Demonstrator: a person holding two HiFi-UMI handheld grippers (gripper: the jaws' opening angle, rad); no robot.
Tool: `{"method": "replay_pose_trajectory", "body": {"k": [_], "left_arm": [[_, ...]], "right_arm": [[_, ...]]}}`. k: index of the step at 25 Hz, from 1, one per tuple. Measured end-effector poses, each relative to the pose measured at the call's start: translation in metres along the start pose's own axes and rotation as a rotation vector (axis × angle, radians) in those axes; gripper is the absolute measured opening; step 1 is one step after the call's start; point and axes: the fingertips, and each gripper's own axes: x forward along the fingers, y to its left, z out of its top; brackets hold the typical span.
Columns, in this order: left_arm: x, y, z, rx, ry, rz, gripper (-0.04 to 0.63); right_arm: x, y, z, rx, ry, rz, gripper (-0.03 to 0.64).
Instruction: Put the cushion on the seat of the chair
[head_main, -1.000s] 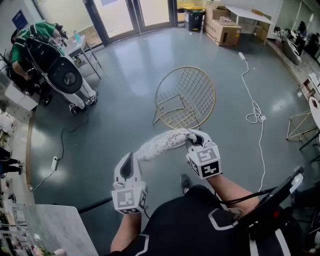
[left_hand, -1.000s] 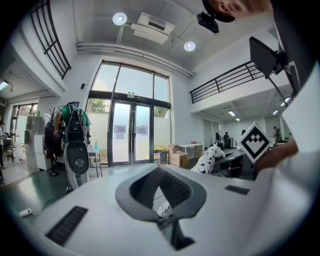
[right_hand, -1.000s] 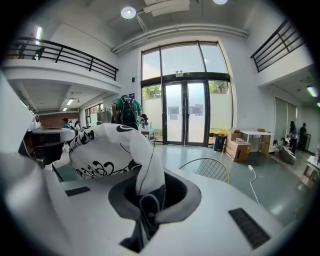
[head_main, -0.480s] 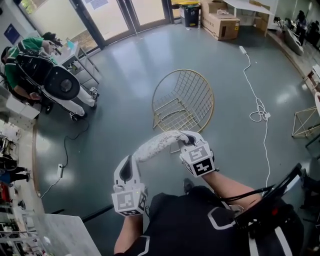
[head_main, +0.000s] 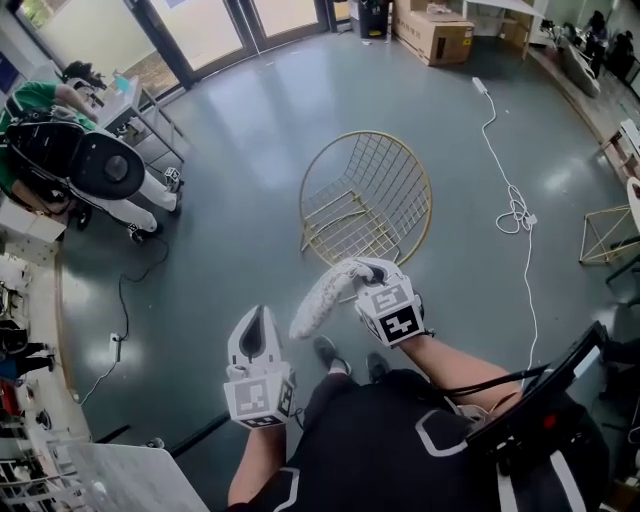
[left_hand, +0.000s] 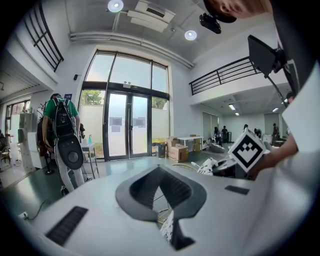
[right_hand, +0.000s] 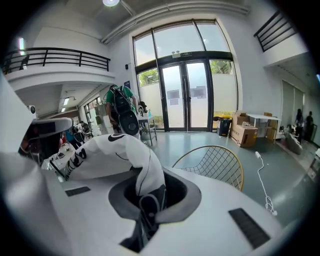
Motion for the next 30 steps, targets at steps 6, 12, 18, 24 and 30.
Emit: {"method": "replay_pose_trajectory", "body": {"k": [6, 12, 18, 24, 30], "left_arm": [[0.027, 0.042, 0.008, -0.011, -0.014, -0.034, 0.009], [0.051, 0.088, 0.002, -0.036, 0.001, -0.064, 0.009], [0.071, 0.121, -0.006, -0.052, 0.007, -0.104, 0.009], [0.085, 0.142, -0.015, -0.033, 0.015, -0.137, 0.009], [0.094, 0.145, -0.028, -0.025, 0.056, -0.152, 0.009]], "right_arm": [[0.035, 0.01, -0.002, 0.013, 0.078, -0.033, 0.018], [0.081, 0.023, -0.006, 0.035, 0.166, -0.053, 0.019], [0.119, 0.032, -0.021, 0.072, 0.234, -0.088, 0.018], [0.151, 0.043, -0.032, 0.118, 0.293, -0.093, 0.018], [0.182, 0.038, -0.051, 0.181, 0.366, -0.066, 0.018]]}}
